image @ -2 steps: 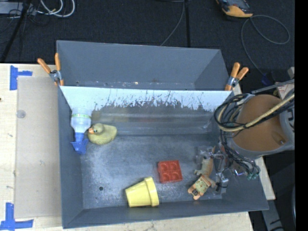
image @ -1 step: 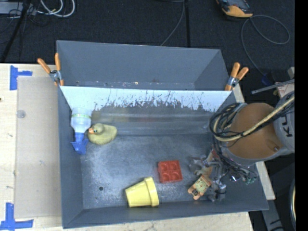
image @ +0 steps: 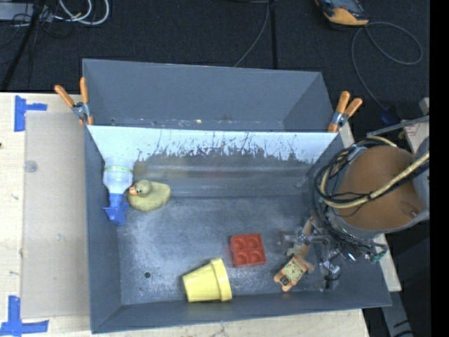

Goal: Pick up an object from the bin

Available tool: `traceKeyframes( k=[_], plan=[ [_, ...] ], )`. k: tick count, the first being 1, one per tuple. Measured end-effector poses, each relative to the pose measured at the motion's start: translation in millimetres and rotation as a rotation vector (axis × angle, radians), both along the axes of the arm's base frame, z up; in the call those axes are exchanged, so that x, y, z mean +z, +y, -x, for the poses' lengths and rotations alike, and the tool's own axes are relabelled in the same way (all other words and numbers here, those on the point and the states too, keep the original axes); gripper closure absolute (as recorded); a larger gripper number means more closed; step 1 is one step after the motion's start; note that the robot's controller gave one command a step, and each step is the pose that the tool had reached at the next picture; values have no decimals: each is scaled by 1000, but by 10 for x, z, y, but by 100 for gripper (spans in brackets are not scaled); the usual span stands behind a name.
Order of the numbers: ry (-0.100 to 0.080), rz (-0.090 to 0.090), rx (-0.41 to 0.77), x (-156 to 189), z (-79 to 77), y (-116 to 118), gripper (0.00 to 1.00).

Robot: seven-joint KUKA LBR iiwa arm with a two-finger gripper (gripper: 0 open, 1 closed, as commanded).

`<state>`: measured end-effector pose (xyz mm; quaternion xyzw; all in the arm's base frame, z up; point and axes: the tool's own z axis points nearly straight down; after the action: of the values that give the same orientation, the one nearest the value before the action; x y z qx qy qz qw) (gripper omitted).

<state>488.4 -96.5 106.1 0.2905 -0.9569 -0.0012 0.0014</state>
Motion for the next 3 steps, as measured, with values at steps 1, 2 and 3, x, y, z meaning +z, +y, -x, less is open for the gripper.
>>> traceKeyframes(
  k=[1,2,3],
  plan=[
    [6,-3,177,-212,40,84,0],
    [-2,-2,398,-356,3,192,100],
    [-2,-2,398,-356,3,192,100]
  ],
)
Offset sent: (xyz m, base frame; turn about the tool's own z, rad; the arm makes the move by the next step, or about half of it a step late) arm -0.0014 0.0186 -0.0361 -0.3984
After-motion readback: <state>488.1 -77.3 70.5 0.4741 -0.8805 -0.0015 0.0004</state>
